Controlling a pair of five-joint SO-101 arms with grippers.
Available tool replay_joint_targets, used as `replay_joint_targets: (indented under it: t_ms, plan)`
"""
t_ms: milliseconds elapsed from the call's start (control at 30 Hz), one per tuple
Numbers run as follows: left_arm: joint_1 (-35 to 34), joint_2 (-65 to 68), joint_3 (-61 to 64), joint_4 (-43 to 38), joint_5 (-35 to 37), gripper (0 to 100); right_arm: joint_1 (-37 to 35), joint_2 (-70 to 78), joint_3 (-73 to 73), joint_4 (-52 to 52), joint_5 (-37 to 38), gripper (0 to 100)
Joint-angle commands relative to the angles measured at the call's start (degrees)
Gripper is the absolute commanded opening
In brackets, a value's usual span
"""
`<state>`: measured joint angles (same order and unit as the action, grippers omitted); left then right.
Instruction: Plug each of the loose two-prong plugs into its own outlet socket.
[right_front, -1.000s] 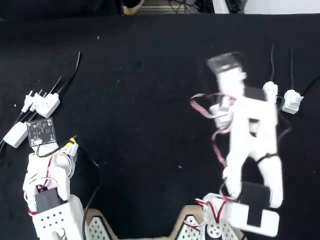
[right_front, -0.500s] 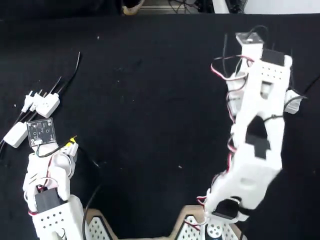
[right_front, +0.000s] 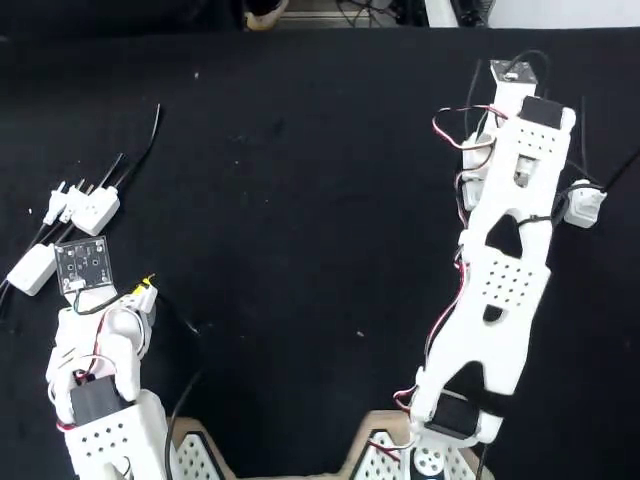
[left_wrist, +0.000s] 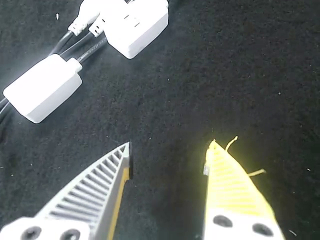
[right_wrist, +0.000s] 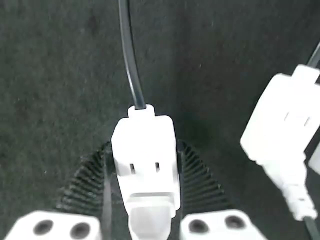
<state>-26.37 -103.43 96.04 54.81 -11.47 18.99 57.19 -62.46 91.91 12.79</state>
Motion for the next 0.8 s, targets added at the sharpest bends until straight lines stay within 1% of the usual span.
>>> replay_joint_targets:
  t_ms: [0, 100, 267, 433, 500, 600, 767]
  plan:
    - [0.75, -0.53, 1.27, 0.35, 0.26, 24, 2.29, 1.19, -10.77, 1.67, -0.53, 1.2]
    - [0.75, -0.53, 1.27, 0.35, 0.26, 24, 3.43, 4.18, -14.73, 2.37, -0.53, 1.2]
    - [0.75, -0.53, 1.27, 0.35, 0.26, 24, 3.43, 8.40, -16.22, 2.46, -0.44, 2.3]
    - [0.75, -0.53, 1.27, 0.35, 0.26, 24, 2.99, 8.48, -16.40, 3.96, -0.18, 17.5]
    - [0.75, -0.53, 1.27, 0.35, 0.26, 24, 2.99, 8.48, -17.89, 4.13, -0.53, 20.9]
    - [0.75, -0.53, 1.27, 0.35, 0.26, 24, 3.08, 8.48, -21.67, 4.22, -0.53, 21.2]
    - [0.75, -0.53, 1.27, 0.35, 0.26, 24, 2.64, 8.57, -31.78, 7.38, -0.53, 21.2]
